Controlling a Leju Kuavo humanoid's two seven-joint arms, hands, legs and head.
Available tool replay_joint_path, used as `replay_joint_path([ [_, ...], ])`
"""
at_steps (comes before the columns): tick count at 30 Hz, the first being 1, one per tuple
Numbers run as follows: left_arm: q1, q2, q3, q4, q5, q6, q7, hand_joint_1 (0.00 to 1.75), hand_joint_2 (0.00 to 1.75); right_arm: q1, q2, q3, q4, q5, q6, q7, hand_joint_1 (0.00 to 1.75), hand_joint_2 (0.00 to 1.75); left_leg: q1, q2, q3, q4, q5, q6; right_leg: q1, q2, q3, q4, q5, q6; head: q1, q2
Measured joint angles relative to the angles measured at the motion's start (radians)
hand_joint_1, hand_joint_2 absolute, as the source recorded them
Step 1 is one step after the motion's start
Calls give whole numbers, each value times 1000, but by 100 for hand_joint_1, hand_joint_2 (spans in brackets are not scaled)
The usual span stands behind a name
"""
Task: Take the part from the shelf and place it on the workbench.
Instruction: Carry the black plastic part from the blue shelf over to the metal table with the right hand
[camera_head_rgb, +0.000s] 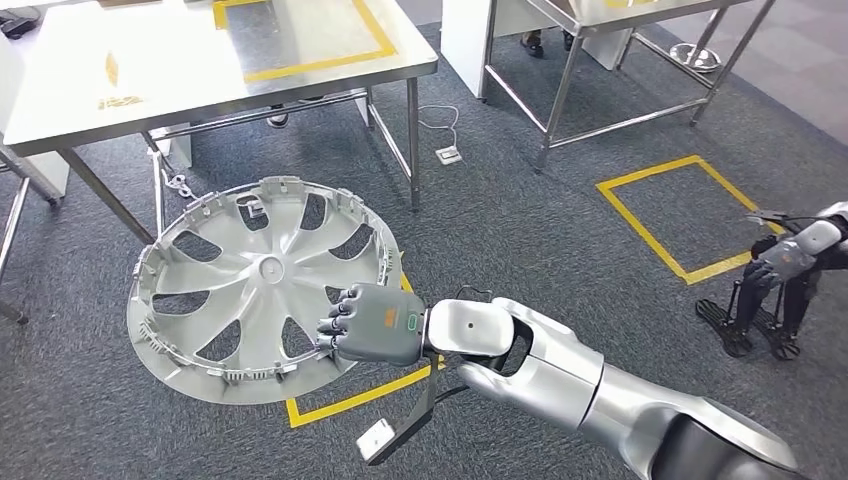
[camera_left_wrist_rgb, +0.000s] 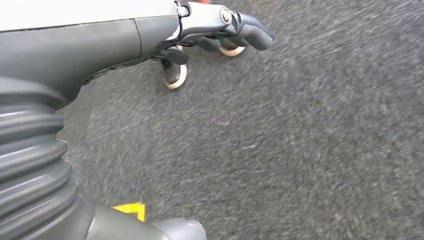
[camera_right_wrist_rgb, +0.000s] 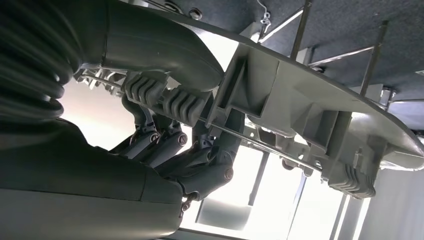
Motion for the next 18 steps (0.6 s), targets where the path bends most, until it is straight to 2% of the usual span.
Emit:
replay_joint_path([
  [2,3,1,0,0,-1,-6,1,0,175,-5,-2,-3,0,-11,4,-5,175,175,4,-11,-5,-4,4,-14,0,-20,1,-7,6,-6,2,0],
  [3,5,1,0,0,0,-8,-1,0,175,-7,-2,-5,1,-19,7,-7,175,175,2,3,-8,1,0,-19,-2,-28,4,-12,9,-12,0,0],
  [4,6,2,0,0,1,-8,-4,0,175,-8,-3,-6,2,-27,12,-8,175,175,-1,28,-18,20,-14,-22,-5,-37,7,-18,13,-18,-3,0],
  [6,4,2,0,1,3,-11,-8,0,175,-7,-6,-9,10,-42,19,-8,175,175,-5,93,-64,121,-73,-26,-5,-53,9,-22,16,-26,-10,0],
  [7,3,2,0,1,4,-12,-9,0,175,-4,-10,-11,16,-47,19,-8,175,175,-4,110,-95,189,-105,-28,-4,-62,8,-22,17,-27,-11,0],
  [8,2,2,0,1,5,-14,-8,0,175,1,-14,-12,21,-49,18,-8,175,175,-4,118,-118,243,-124,-30,-3,-70,7,-22,17,-27,-11,0],
  [9,2,2,0,1,5,-15,-7,0,175,6,-18,-13,25,-50,15,-9,175,175,-3,121,-126,265,-126,-32,-3,-76,6,-21,17,-27,-11,0],
  [10,3,2,0,1,5,-15,-7,0,175,10,-22,-13,27,-51,12,-9,175,175,-2,122,-113,249,-109,-32,-3,-81,6,-21,16,-26,-11,0],
  [12,3,3,0,1,6,-16,-5,0,175,17,-28,-14,29,-51,7,-9,175,175,-1,127,-43,124,-54,-30,-4,-88,6,-18,13,-21,-11,0],
  [14,1,5,0,0,6,-15,-5,0,175,19,-35,-16,29,-52,4,-8,175,175,-4,131,15,19,-28,-20,0,-91,3,-12,9,-10,-11,0],
  [15,1,5,0,1,6,-15,-5,0,175,20,-37,-18,29,-53,2,-7,175,175,-6,131,25,-1,-30,-13,2,-92,2,-11,8,-5,-10,0],
  [18,2,4,0,0,2,-15,-3,0,175,20,-46,-23,29,-59,0,-2,175,175,-7,128,28,-4,-30,9,1,-91,0,-7,3,13,-9,0],
])
